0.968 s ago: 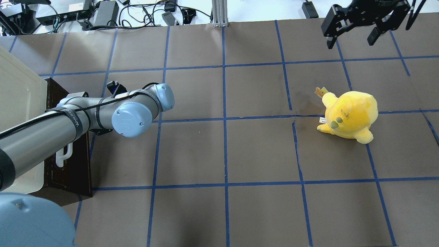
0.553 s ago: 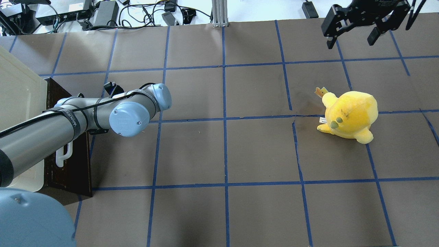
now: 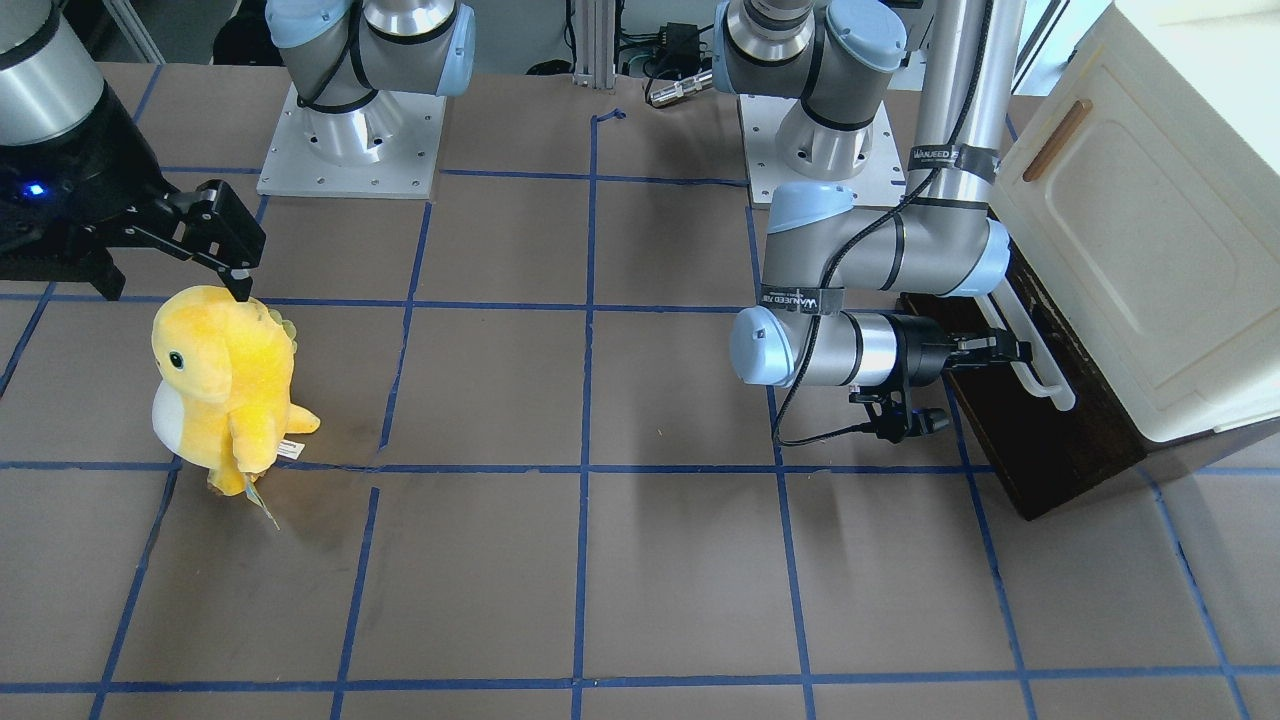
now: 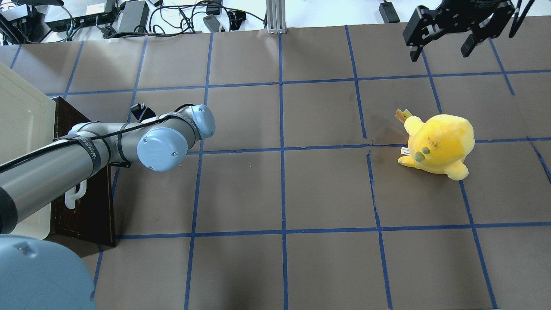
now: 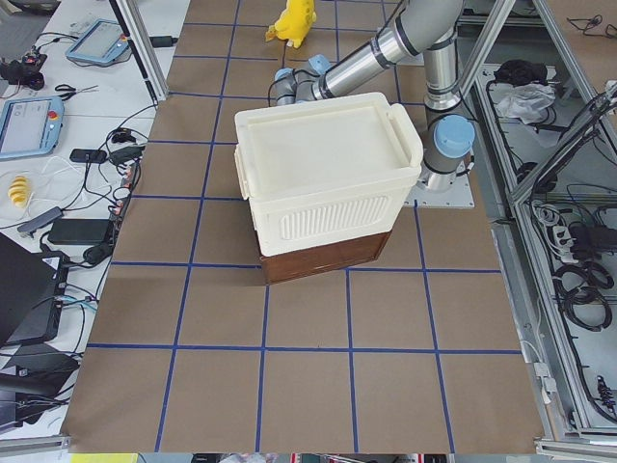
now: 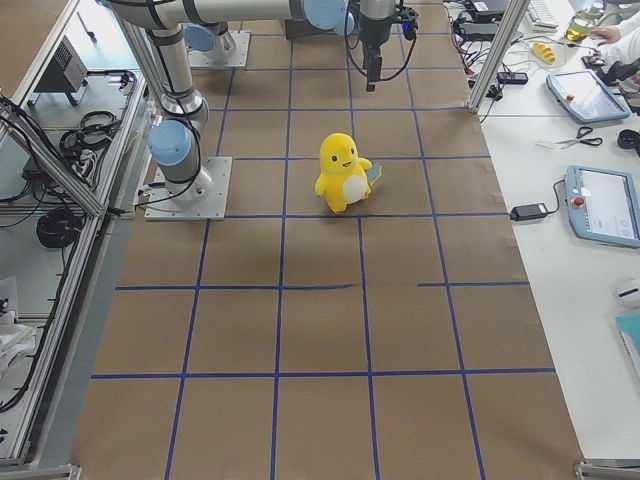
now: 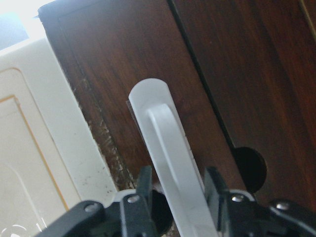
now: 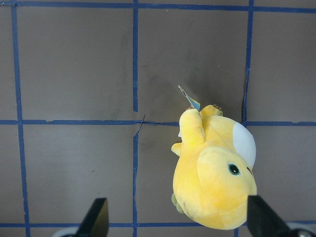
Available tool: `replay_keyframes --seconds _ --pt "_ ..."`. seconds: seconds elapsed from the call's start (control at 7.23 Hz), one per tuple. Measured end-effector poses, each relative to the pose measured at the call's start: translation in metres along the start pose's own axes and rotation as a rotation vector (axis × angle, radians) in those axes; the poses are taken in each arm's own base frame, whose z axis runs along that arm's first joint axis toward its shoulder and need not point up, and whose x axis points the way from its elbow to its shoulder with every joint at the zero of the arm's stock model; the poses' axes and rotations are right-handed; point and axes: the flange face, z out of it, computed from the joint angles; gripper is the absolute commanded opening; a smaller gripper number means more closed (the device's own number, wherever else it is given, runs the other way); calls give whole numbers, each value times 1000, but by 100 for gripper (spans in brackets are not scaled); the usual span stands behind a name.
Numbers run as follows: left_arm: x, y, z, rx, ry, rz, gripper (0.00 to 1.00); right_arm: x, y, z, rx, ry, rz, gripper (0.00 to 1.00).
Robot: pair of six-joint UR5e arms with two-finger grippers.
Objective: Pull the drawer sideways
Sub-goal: 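Pull the drawer handle outward with the left gripper, sliding the drawer open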
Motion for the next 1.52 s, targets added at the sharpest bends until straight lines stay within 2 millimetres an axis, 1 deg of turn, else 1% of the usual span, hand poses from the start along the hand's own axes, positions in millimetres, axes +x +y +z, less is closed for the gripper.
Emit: replay_keyframes --seconds 0.83,0.97,1.52 --pt "6 -3 -6 4 13 -4 4 0 0 0 0 0 0 100" --pt "7 -3 -8 9 11 -4 0 0 0 0 0 0 0 100" --pt "8 -4 -17 26 6 -5 0 0 0 0 0 0 0 100"
